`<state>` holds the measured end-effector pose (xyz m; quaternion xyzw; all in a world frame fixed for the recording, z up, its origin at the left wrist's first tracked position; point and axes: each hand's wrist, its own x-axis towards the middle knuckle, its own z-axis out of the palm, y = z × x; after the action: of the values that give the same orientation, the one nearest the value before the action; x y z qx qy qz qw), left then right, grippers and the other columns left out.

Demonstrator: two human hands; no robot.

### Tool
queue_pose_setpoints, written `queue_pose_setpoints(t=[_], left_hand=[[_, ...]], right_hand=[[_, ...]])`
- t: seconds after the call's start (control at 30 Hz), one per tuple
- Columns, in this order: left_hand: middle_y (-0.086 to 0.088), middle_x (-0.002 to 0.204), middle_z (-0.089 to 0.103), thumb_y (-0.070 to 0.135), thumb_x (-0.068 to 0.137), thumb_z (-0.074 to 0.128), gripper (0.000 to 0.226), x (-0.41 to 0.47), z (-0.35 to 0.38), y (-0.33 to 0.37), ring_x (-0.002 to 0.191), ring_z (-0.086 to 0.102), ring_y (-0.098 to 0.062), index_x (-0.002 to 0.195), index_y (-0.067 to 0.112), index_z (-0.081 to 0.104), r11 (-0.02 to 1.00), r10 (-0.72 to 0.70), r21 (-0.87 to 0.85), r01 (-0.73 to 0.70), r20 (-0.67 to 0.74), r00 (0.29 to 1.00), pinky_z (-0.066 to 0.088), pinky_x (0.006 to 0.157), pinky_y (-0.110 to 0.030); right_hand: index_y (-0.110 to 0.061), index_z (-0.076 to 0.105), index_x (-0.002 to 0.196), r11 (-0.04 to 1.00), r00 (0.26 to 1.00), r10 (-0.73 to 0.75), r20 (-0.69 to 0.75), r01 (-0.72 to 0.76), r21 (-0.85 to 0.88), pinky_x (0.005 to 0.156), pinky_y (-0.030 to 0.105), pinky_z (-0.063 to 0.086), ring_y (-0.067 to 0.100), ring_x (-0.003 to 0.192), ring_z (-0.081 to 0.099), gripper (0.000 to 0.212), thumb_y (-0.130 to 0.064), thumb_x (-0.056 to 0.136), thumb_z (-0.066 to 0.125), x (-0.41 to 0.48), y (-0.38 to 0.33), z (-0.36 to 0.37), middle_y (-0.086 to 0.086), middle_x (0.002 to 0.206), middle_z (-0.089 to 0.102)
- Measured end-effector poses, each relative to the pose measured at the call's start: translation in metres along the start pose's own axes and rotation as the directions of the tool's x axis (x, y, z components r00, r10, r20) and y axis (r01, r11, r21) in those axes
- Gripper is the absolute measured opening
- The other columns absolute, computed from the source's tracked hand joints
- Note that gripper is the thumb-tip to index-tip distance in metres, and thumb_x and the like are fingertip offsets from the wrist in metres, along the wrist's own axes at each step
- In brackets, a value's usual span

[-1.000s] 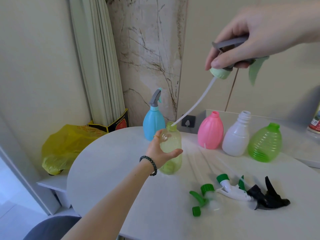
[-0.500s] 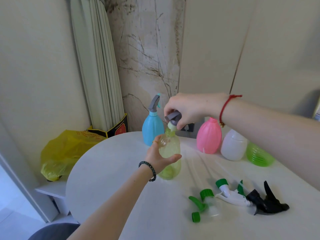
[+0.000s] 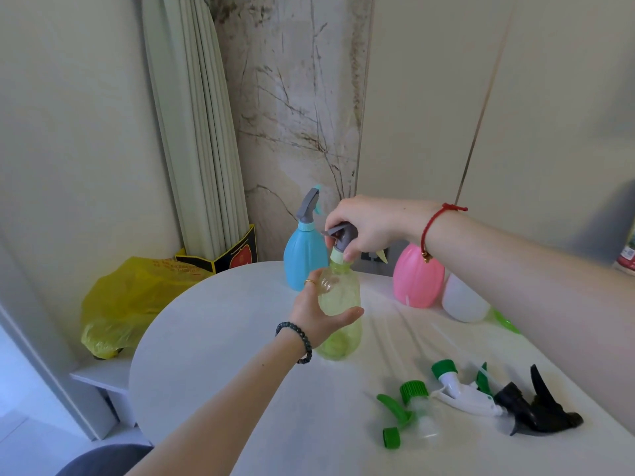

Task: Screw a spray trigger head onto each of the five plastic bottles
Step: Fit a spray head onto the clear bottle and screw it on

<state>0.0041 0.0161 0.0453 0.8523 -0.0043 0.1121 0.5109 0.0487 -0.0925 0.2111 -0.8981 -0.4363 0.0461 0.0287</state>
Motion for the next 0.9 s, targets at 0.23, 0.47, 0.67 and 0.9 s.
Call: queue_pose_setpoints(t=[0.23,0.47,0.67,0.9], left_hand=[[0.022,0.103,0.052,0.055,0.068,0.06,0.067,0.012,0.0,0.038,0.097,0.052,0.004,0.123,0.027,0.036,0.981,0.138,-0.113,-0.155,-0.146,0.98,0.038,0.082,-0.019],[0.011,0.083,0.056,0.045,0.082,0.05,0.046,0.014,0.007,0.039,0.086,0.057,-0.02,0.109,0.007,0.049,0.982,0.153,-0.066,-0.175,-0.253,0.955,0.045,0.075,-0.033],[0.003,0.074,0.048,0.036,0.092,0.036,0.037,0.013,0.007,0.036,0.067,0.048,-0.016,0.1,0.005,0.054,0.974,0.228,0.045,-0.224,-0.223,0.948,0.039,0.063,-0.033],[0.009,0.09,0.05,0.041,0.089,0.031,0.044,0.012,0.0,0.034,0.08,0.048,-0.008,0.114,0.008,0.046,0.968,0.246,-0.02,-0.251,-0.132,0.96,0.034,0.069,-0.021]], right_hand=[[-0.013,0.063,0.093,0.998,0.999,0.01,0.04,-0.007,-0.069,0.071,0.032,0.046,0.023,0.088,0.056,0.023,-0.01,0.071,0.069,0.003,-0.005,-0.005,0.008,0.1,0.064],[-0.007,0.061,0.075,0.98,0.997,0.068,0.048,-0.057,-0.19,0.049,0.025,0.034,0.018,0.058,0.046,0.013,-0.016,0.069,0.068,0.014,-0.012,0.001,0.01,0.073,0.06],[-0.015,0.051,0.052,0.955,0.962,0.255,0.095,-0.266,0.129,0.042,0.021,0.038,0.014,0.042,0.049,0.043,-0.047,0.078,0.061,0.012,-0.007,-0.001,-0.004,0.044,0.051],[-0.014,0.069,0.094,0.606,0.988,0.104,0.117,-0.156,0.78,0.088,0.038,0.039,0.022,0.085,0.049,0.033,0.001,0.089,0.041,-0.014,0.026,0.026,0.003,0.088,0.064]])
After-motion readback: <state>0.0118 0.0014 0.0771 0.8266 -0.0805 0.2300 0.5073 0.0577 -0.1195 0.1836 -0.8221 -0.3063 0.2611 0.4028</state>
